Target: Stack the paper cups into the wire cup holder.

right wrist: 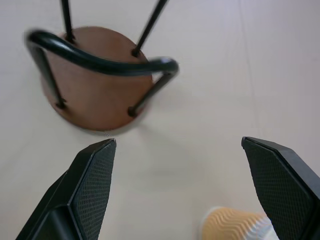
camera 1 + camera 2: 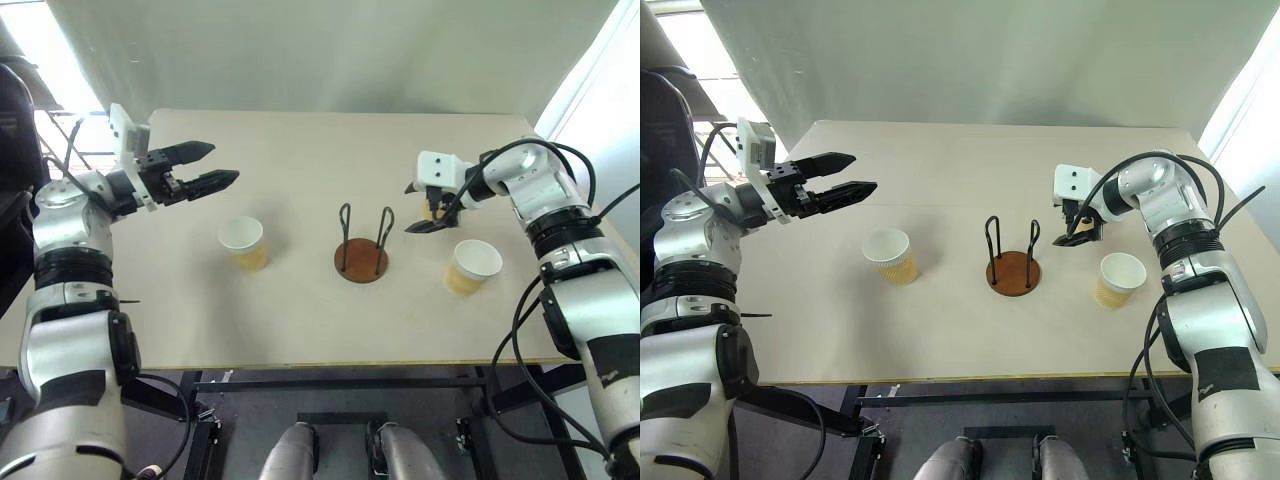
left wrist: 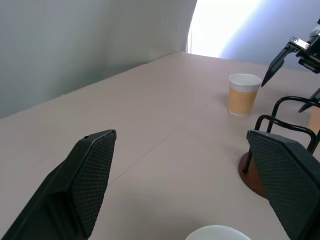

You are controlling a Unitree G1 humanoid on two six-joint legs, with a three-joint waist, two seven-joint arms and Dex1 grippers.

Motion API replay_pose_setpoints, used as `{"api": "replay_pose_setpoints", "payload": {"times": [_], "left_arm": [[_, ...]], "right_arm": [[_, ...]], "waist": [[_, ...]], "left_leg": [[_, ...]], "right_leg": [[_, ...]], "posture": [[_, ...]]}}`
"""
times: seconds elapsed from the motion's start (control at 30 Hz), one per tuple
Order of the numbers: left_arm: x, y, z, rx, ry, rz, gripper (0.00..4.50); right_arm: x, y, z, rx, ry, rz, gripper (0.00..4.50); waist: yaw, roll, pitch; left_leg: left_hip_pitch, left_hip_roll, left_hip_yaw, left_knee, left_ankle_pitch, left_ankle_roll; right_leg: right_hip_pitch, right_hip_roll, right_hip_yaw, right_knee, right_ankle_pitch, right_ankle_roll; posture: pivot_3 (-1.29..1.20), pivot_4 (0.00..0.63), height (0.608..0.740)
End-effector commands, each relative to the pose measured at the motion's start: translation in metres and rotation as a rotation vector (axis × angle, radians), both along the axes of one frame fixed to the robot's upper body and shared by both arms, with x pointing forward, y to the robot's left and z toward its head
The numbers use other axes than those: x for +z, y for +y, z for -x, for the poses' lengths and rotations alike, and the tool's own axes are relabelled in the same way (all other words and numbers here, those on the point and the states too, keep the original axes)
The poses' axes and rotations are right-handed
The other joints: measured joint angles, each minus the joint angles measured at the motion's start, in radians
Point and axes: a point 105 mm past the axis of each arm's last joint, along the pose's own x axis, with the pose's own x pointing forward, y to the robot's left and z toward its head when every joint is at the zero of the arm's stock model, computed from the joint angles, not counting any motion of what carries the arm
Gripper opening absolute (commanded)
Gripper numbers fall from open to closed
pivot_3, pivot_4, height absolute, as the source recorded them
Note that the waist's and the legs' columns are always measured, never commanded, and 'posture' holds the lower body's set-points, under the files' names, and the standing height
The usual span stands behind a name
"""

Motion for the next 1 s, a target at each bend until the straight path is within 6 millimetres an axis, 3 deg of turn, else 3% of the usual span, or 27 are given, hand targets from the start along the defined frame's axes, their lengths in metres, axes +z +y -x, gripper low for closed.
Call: {"api": "replay_pose_setpoints", "payload": {"times": [0.03,0.37,0.57,1.0], "left_arm": [[0.015,-0.004,0.001,-0.014,-0.055,-0.028,4.50],[0.025,-0.029,0.011,-0.221,-0.129,-0.132,4.50],[0.027,-0.041,0.017,-0.338,-0.084,-0.178,4.50],[0.032,-0.043,0.015,-0.324,-0.097,-0.185,4.50]], "right_arm": [[0.021,-0.009,-0.007,-0.014,-0.149,0.070,4.12],[0.023,-0.014,-0.018,-0.021,-0.289,0.144,4.12],[0.021,-0.029,-0.021,-0.041,-0.329,0.251,4.12],[0.014,-0.059,-0.032,-0.123,-0.403,0.471,4.12]], "waist": [[0.002,0.000,0.000],[0.003,0.000,0.000],[0.003,0.000,0.000],[0.002,0.000,0.000]], "left_leg": [[0.000,0.000,0.000,0.000,0.000,0.000],[0.000,0.000,0.000,0.000,-0.002,-0.003],[-0.001,0.000,0.000,0.000,-0.002,-0.002],[-0.001,0.001,0.000,0.000,-0.004,0.001]], "right_leg": [[0.000,0.000,0.000,0.000,0.000,0.000],[0.000,0.000,0.000,0.000,0.000,0.000],[0.000,0.000,0.000,-0.002,0.001,0.001],[0.000,0.000,0.000,-0.004,0.003,0.005]], "posture": [[0.00,0.150,0.740],[0.00,0.150,0.740],[0.00,0.150,0.740],[0.00,0.150,0.740]]}}
